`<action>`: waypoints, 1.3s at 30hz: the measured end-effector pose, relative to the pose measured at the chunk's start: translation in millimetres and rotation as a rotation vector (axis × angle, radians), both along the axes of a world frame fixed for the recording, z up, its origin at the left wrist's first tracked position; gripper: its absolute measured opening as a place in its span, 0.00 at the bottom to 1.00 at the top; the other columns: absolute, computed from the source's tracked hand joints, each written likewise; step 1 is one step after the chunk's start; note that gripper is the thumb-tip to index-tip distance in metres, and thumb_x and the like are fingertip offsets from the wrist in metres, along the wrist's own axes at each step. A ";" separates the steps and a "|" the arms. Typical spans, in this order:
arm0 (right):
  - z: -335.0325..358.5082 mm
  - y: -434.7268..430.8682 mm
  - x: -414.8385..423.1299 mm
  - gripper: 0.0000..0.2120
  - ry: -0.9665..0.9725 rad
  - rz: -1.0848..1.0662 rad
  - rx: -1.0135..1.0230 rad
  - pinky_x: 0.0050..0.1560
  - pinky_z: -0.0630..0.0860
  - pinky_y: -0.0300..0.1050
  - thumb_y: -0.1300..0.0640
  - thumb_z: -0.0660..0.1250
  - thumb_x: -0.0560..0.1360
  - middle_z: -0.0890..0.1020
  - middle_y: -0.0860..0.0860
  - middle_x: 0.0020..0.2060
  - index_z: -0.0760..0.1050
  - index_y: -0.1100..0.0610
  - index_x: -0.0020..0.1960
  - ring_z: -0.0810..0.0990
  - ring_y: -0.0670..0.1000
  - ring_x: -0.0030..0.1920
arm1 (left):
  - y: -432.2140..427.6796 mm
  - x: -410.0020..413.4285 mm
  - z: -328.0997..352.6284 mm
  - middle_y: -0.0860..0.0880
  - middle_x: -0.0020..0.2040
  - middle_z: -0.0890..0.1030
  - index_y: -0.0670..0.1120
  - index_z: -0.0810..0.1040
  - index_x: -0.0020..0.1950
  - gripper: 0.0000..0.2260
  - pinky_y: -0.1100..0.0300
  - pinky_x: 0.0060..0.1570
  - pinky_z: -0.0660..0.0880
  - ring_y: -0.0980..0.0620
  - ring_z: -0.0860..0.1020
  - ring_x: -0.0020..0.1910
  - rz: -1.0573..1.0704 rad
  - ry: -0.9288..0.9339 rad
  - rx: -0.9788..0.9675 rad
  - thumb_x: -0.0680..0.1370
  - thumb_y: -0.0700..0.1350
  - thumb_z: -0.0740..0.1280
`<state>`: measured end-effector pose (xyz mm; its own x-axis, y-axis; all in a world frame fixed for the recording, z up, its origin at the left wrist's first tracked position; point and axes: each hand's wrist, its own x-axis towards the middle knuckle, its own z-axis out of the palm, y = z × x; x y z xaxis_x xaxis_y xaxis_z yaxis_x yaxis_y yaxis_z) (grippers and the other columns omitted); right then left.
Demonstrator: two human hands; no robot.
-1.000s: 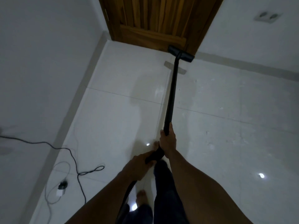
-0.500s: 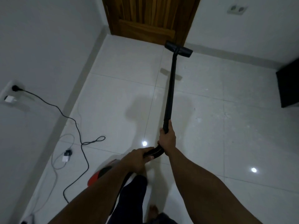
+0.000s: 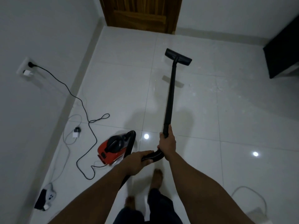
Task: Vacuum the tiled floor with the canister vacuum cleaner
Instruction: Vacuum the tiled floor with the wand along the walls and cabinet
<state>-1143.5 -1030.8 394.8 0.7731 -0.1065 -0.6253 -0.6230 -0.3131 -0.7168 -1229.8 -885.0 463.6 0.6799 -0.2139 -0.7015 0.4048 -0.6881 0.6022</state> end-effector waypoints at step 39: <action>-100.3 -76.5 -134.4 0.34 0.378 0.091 -0.126 0.49 0.83 0.57 0.45 0.61 0.75 0.82 0.50 0.45 0.50 0.32 0.77 0.84 0.56 0.37 | -64.3 -107.1 -57.8 0.50 0.57 0.81 0.57 0.66 0.75 0.20 0.73 0.38 0.72 0.62 0.77 0.39 -0.059 0.238 -0.112 0.83 0.53 0.62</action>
